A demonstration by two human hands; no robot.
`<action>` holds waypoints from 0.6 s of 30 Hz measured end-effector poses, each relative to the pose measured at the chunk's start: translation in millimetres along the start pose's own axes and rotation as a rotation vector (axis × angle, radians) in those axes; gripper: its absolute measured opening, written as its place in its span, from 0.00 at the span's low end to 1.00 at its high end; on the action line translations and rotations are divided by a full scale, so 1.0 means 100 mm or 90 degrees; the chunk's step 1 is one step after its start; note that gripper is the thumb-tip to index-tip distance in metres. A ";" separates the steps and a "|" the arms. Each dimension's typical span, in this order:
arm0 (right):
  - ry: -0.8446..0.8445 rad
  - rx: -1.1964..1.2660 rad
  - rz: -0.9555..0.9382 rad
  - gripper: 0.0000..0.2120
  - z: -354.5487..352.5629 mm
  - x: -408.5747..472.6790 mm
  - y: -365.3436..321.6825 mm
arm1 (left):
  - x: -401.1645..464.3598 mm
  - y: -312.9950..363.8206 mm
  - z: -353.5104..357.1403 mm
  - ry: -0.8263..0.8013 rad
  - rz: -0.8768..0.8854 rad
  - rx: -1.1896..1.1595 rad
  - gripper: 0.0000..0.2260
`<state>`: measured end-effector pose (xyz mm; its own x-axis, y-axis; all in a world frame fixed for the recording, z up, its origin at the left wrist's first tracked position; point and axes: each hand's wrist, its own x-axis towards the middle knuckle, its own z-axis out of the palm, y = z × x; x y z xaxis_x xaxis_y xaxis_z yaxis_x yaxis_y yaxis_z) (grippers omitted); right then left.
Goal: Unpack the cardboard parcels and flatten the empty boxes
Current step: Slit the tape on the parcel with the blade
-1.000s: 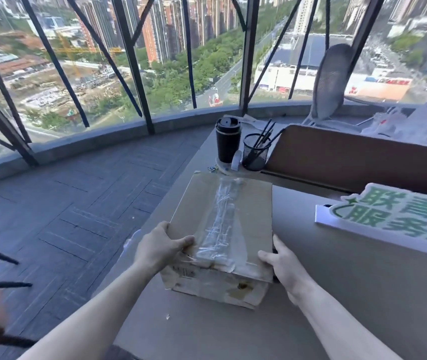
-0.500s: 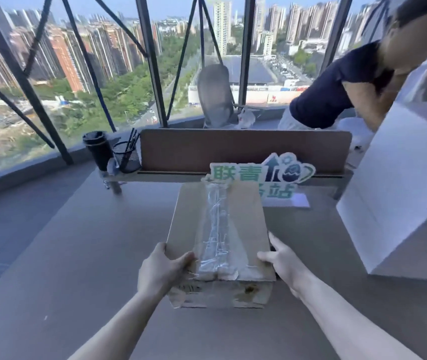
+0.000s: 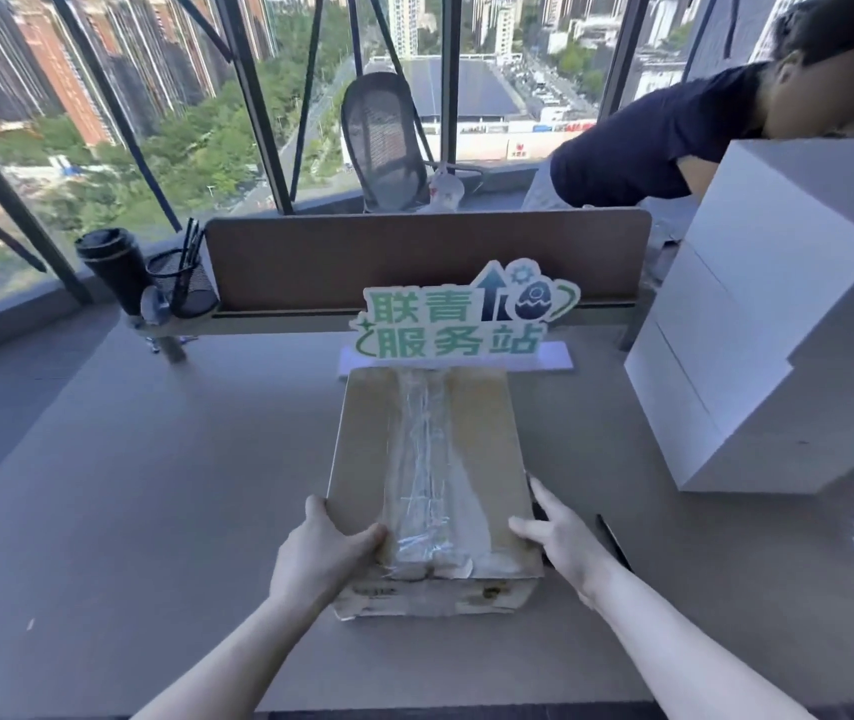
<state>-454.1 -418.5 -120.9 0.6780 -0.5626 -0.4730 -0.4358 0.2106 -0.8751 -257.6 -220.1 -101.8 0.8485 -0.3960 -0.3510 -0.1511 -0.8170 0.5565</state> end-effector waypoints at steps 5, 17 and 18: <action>0.159 -0.100 0.023 0.21 -0.27 0.13 0.26 | 0.16 0.05 0.00 -0.017 0.024 0.106 0.36; 0.286 -0.634 0.243 0.15 -0.96 0.49 1.13 | 0.37 0.30 0.25 0.047 0.119 0.195 0.33; 0.288 -0.643 0.235 0.13 -0.96 0.48 1.14 | 0.35 0.28 0.28 0.065 0.121 0.204 0.32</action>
<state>-527.7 -498.5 -233.5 0.2279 -0.8767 -0.4238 -0.9735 -0.1971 -0.1158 -246.1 -268.2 -119.3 0.8335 -0.5228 -0.1787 -0.4478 -0.8287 0.3357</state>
